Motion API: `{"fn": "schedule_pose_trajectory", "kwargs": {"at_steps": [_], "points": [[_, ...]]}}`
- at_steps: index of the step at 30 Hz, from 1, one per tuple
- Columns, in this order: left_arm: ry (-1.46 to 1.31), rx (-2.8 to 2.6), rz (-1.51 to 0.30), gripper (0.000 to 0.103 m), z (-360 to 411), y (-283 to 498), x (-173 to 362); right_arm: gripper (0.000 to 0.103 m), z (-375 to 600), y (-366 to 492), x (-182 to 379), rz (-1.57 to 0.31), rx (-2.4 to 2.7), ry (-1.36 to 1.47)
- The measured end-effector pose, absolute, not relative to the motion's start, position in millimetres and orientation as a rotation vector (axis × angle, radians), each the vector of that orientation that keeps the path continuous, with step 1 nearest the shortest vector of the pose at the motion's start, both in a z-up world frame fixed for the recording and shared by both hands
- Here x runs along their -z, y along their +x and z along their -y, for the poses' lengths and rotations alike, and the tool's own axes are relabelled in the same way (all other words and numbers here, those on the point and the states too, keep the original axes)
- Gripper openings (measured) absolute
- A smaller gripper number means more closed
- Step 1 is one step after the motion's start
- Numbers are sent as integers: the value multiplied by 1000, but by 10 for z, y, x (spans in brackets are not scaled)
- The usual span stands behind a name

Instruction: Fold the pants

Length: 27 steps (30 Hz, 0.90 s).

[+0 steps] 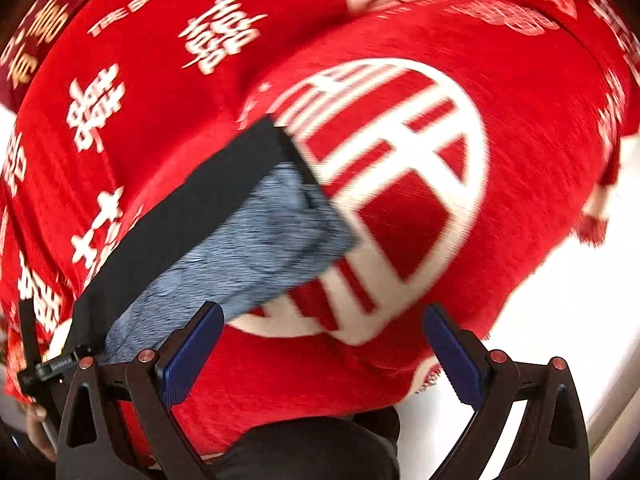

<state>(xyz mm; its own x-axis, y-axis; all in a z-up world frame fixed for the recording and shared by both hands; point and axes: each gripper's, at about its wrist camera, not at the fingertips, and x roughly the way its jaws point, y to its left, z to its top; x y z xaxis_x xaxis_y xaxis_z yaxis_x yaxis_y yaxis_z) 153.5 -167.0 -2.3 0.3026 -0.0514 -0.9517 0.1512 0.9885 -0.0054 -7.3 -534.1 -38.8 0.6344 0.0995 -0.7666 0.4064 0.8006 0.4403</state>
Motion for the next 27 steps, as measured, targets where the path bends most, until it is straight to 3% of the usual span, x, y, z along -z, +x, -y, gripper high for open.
{"fn": "schedule_pose_trajectory", "kwargs": {"at_steps": [27], "points": [[87,135,-1250,103,1675,1462,-16,102,5129,678,661,-851,48,799]]}}
